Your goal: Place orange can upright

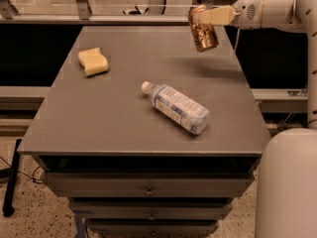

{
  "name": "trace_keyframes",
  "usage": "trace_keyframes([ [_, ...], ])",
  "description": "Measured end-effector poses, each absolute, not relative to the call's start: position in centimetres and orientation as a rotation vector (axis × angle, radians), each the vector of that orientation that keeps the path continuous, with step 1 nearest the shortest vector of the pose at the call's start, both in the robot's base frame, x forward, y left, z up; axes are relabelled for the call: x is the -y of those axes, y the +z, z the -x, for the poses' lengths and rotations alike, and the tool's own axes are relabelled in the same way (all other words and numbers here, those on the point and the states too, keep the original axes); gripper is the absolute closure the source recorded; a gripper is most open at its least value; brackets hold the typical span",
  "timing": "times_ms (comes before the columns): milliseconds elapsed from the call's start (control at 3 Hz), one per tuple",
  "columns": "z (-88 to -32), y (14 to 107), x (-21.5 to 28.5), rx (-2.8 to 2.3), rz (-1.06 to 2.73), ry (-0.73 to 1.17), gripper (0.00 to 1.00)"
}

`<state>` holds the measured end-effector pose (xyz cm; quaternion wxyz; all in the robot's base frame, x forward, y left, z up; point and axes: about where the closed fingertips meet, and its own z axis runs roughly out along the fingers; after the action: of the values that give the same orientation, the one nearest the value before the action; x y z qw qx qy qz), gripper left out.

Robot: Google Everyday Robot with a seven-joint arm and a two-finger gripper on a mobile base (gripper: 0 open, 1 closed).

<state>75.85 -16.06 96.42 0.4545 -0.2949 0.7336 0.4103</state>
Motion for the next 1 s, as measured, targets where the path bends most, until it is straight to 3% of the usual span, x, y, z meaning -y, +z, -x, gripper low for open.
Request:
trace_keyframes([
  [1000,-71.8,96.5,16.9,-1.483,0.958,0.858,1.00],
])
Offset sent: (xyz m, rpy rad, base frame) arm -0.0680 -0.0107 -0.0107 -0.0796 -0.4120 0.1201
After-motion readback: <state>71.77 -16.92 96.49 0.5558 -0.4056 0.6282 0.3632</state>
